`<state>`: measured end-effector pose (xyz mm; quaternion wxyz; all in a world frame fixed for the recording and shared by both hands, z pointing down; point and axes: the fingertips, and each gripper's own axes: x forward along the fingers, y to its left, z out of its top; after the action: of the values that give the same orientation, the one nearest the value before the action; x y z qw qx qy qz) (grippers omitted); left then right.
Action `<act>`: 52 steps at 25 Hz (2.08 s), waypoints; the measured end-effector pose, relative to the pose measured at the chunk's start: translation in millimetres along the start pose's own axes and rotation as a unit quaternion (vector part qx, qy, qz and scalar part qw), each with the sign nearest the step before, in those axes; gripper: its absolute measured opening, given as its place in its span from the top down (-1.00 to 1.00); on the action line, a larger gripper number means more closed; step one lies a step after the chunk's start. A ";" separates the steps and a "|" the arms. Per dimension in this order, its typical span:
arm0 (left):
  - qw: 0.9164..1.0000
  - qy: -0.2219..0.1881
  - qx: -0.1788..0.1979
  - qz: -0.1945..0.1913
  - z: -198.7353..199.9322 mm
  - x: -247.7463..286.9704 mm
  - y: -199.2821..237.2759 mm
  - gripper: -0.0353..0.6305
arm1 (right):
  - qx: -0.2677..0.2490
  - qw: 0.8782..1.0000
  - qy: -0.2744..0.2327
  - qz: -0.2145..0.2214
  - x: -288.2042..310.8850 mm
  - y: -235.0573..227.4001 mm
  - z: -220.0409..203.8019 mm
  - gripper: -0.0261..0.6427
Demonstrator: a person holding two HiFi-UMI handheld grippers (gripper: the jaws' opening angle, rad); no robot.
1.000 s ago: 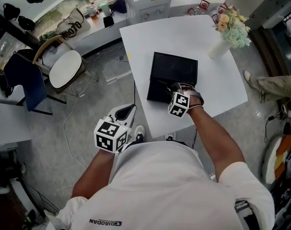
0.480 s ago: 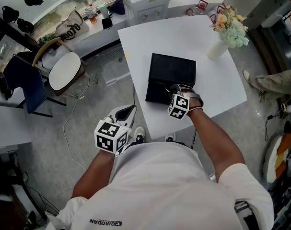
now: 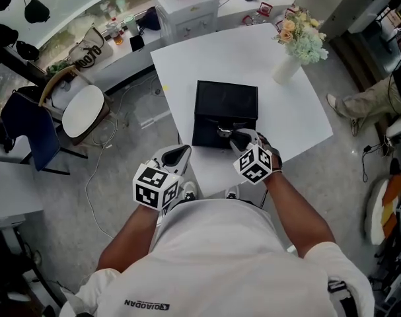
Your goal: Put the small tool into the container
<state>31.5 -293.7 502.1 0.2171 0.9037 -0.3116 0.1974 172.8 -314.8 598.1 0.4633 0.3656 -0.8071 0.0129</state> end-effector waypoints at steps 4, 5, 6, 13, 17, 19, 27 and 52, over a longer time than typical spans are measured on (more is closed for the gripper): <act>1.000 -0.002 0.011 -0.009 10.3 9.5 -5.9 0.87 | 0.088 0.994 -0.058 -0.016 -41.2 -11.2 20.6 0.47; 1.000 -0.003 0.014 -0.011 12.9 11.5 -7.7 0.87 | 0.117 0.990 -0.073 -0.015 -50.7 -13.1 23.7 0.47; 1.000 -0.004 0.017 -0.013 15.4 13.1 -9.6 0.87 | 0.149 0.985 -0.090 -0.012 -60.0 -14.5 26.3 0.48; 0.999 -0.013 0.040 -0.034 32.6 21.1 -25.9 0.87 | 0.328 0.922 -0.206 0.005 -122.9 -29.5 42.1 0.58; 0.998 -0.021 0.048 -0.041 44.9 24.2 -33.9 0.87 | 0.340 0.913 -0.225 -0.005 -147.6 -32.7 41.9 0.58; 0.997 -0.027 0.052 -0.045 51.9 24.5 -37.8 0.87 | 0.343 0.910 -0.231 -0.013 -157.7 -35.1 40.3 0.58; 0.995 -0.043 0.063 -0.057 66.1 18.5 -54.0 0.87 | 0.359 0.900 -0.246 -0.029 -176.1 -36.8 35.2 0.72; 0.996 -0.048 0.061 -0.044 66.4 13.9 -60.9 0.87 | 0.366 0.887 -0.280 -0.023 -179.0 -44.7 35.4 0.91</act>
<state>95.9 -291.3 437.6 0.1550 0.9366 -0.2687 0.1627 227.9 -256.8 428.1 0.0518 0.5159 -0.8328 0.1939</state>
